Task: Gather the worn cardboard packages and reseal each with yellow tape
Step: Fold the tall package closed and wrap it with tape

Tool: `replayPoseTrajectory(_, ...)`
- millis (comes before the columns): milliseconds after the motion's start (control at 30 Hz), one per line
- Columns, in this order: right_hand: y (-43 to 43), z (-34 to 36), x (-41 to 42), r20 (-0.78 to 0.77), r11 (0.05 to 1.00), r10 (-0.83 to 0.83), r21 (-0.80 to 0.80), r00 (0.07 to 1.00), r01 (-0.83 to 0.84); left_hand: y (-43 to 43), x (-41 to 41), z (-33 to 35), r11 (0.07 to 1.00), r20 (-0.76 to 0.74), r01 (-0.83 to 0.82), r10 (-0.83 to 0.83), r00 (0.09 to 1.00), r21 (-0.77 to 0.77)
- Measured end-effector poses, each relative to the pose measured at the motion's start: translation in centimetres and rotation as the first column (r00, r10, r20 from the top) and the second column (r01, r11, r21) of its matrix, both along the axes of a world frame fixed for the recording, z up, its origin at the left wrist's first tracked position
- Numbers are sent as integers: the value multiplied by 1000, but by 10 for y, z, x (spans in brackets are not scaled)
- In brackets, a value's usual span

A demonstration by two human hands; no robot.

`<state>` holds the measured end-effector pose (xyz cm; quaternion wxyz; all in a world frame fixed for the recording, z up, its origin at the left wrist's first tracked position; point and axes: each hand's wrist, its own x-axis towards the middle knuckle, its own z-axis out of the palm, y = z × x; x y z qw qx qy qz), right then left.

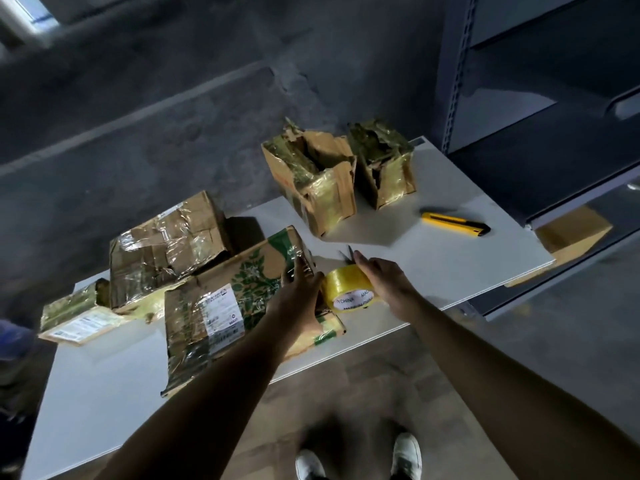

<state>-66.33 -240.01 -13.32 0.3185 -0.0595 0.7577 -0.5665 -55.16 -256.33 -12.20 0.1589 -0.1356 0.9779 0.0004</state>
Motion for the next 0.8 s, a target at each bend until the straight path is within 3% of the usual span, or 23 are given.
replayPoseTrajectory(200, -19, 61, -16, 151, 934, -125, -315, 981, 167, -19, 0, 62, 990, -266, 75, -40, 963, 121)
replayPoseTrajectory(300, -40, 100, -16, 228, 830, -38, -535, 973, 158, -26, 8, 109, 970, -380, 58, 37, 924, 235)
replayPoseTrajectory(400, -64, 128, -9, 233, 762, 96, -643, 968, 79, -35, 28, 143, 934, -451, 2, 170, 876, 357)
replayPoseTrajectory(500, -88, 162, 9, 194, 714, 237, -699, 952, -36, -51, 50, 160, 901, -541, -14, 272, 796, 433)
replayPoseTrajectory(633, -130, 198, 40, 114, 730, 242, -676, 964, -103, -77, 79, 159, 793, -591, 45, 413, 693, 607)
replayPoseTrajectory(800, -168, 200, 77, 52, 764, 358, -591, 932, -260, -110, 124, 147, 690, -521, 44, 501, 690, 722)
